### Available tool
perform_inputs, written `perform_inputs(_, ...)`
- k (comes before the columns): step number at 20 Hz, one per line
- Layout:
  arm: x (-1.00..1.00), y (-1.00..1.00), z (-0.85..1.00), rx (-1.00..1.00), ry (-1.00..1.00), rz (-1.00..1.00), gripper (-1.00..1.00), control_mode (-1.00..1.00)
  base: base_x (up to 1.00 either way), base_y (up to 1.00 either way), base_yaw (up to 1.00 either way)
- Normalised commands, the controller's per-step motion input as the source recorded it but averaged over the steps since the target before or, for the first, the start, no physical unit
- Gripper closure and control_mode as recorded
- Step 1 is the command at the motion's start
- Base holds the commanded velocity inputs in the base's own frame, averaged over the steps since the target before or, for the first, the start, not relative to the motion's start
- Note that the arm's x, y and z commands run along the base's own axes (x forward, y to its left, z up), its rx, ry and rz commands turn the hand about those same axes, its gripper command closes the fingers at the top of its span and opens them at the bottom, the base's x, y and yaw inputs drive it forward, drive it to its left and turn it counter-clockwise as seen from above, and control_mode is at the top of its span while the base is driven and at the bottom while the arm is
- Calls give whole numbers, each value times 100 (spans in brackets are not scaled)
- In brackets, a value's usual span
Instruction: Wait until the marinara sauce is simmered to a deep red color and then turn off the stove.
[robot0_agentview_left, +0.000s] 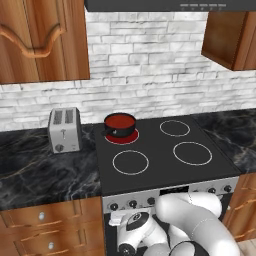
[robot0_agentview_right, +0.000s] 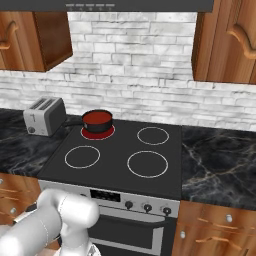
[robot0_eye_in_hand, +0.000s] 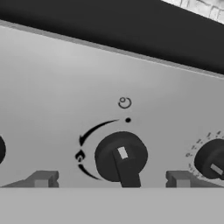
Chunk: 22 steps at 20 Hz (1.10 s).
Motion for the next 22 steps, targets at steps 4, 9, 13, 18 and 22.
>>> perform_inputs(4,0,0,41,4,-20,0,-100,-100,0,0,0)
perform_inputs(9,0,0,20,1,-8,0,-100,-100,0,0,0)
perform_inputs(13,7,-13,-8,0,1,0,-100,-100,0,0,0)
perform_inputs(18,9,-47,-20,0,3,0,-100,-100,0,0,0)
perform_inputs(22,0,-2,0,0,0,0,-100,-100,0,0,0)
